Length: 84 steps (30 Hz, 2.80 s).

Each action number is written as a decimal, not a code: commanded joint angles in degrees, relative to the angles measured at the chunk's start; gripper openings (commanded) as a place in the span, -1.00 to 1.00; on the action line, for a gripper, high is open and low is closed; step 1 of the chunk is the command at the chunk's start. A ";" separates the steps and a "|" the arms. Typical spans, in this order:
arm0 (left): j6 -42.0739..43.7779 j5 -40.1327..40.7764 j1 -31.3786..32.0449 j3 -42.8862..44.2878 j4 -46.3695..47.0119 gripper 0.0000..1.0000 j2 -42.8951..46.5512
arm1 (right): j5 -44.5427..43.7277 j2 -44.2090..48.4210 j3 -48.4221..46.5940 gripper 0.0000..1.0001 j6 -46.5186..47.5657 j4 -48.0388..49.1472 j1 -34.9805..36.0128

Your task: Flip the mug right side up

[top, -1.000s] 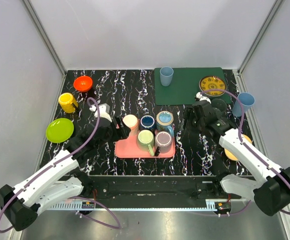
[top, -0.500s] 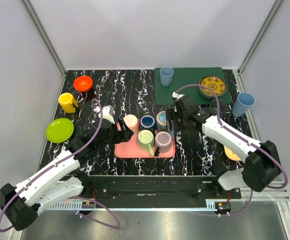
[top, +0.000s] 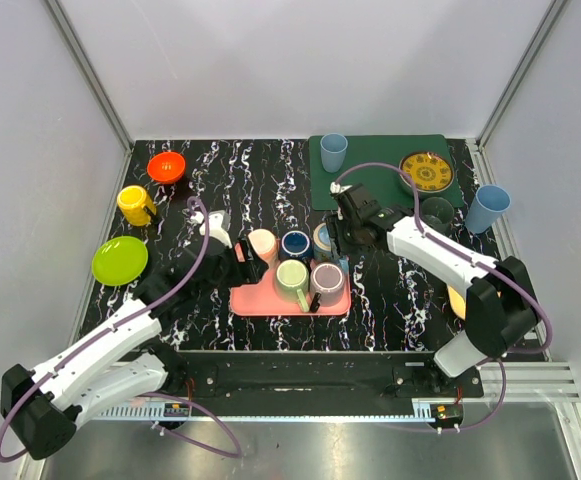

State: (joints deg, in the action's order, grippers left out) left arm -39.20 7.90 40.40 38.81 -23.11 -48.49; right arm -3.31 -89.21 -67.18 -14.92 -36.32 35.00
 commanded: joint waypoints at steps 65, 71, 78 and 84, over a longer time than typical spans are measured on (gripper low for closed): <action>-16.77 -15.01 0.12 -16.56 60.42 0.76 8.59 | 13.40 26.36 -3.86 -1.00 -24.61 24.77 -1.60; -27.32 -17.83 0.03 -22.98 97.17 0.82 -4.32 | 28.87 25.58 8.98 -1.00 -48.69 63.43 -4.94; -28.83 -19.68 0.03 -17.02 108.28 0.82 -14.87 | 33.10 23.55 8.99 -1.00 -53.64 66.47 -4.95; -26.98 -15.03 0.03 -12.53 106.42 0.78 -18.56 | 35.12 24.78 11.54 -1.00 -54.60 67.25 -4.95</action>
State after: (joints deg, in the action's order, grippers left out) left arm -66.46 -9.76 40.40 22.63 69.36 -65.34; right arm 28.12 -68.42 -55.42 -66.24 17.74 30.26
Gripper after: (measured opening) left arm 0.904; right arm 0.287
